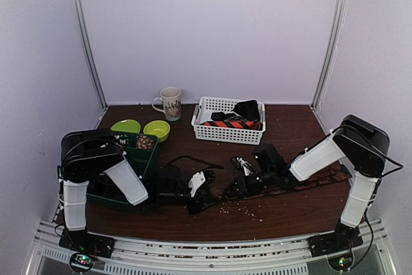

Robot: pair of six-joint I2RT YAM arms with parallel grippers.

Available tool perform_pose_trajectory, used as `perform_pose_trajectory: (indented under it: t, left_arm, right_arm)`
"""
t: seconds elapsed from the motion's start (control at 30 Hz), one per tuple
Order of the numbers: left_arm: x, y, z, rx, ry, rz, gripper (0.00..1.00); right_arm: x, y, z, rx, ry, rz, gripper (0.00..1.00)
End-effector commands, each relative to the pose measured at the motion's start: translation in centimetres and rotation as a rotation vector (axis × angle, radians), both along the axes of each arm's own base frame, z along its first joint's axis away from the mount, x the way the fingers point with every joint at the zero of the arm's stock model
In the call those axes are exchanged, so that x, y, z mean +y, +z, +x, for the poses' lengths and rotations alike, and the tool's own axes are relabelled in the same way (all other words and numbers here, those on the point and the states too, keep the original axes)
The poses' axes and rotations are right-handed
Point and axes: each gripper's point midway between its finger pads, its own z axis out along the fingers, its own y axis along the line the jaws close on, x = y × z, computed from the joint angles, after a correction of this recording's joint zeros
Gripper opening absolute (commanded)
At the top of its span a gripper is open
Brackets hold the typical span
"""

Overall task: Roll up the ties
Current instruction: Roll the tie at the center of the board.

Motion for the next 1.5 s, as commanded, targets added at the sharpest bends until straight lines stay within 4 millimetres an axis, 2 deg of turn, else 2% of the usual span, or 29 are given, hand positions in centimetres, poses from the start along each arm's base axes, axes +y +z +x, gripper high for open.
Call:
perform_pose_trajectory:
  t: [0.0, 0.23, 0.33, 0.5, 0.6, 0.7, 0.8, 0.93, 1.03, 1.27, 1.37, 1.47]
  left_arm:
    - [-1.6, 1.8, 0.2, -0.001, -0.018, -0.076, 0.39]
    - [-3.8, 1.5, 0.3, -0.019, -0.039, -0.054, 0.36]
    - [-4.3, 0.2, 0.5, -0.031, -0.045, -0.006, 0.36]
    - [-3.0, -3.2, 0.5, -0.045, -0.045, 0.156, 0.30]
    - [-1.6, -4.1, 0.2, -0.069, -0.059, 0.248, 0.27]
    - [-0.4, -4.8, -0.4, -0.086, -0.106, 0.351, 0.26]
    - [0.3, -5.3, -1.0, -0.078, -0.151, 0.423, 0.25]
    - [0.5, -5.6, -1.2, -0.066, -0.170, 0.458, 0.24]
    - [0.5, -5.8, -1.1, -0.067, -0.172, 0.475, 0.24]
    - [0.5, -5.9, -1.1, -0.057, -0.171, 0.476, 0.26]
    - [0.5, -5.8, -1.2, -0.056, -0.176, 0.467, 0.26]
    - [0.3, -5.6, -1.4, -0.062, -0.185, 0.451, 0.26]
  right_arm:
    - [-1.5, -3.0, -1.1, 0.045, -0.049, -0.096, 0.00]
    - [-1.1, -2.9, -1.4, 0.047, -0.048, -0.080, 0.00]
    - [-1.0, -2.6, -1.4, 0.046, -0.050, -0.073, 0.00]
    - [-1.0, -1.8, -1.5, 0.036, -0.046, -0.059, 0.00]
    - [-1.2, -1.0, -1.5, 0.018, -0.039, -0.058, 0.02]
    - [-2.4, 0.2, -0.7, 0.003, -0.054, -0.065, 0.17]
    - [-3.2, 2.3, 0.1, -0.014, -0.086, -0.030, 0.33]
    - [-2.6, 4.5, 0.1, 0.015, -0.095, 0.042, 0.41]
    - [-1.6, 5.2, -0.2, 0.047, -0.095, 0.079, 0.43]
    - [-0.4, 3.3, -0.8, 0.095, -0.089, 0.044, 0.44]
    - [-0.4, 2.9, -0.6, 0.090, -0.102, 0.039, 0.34]
    - [-0.4, 2.5, -0.4, 0.091, -0.115, 0.034, 0.18]
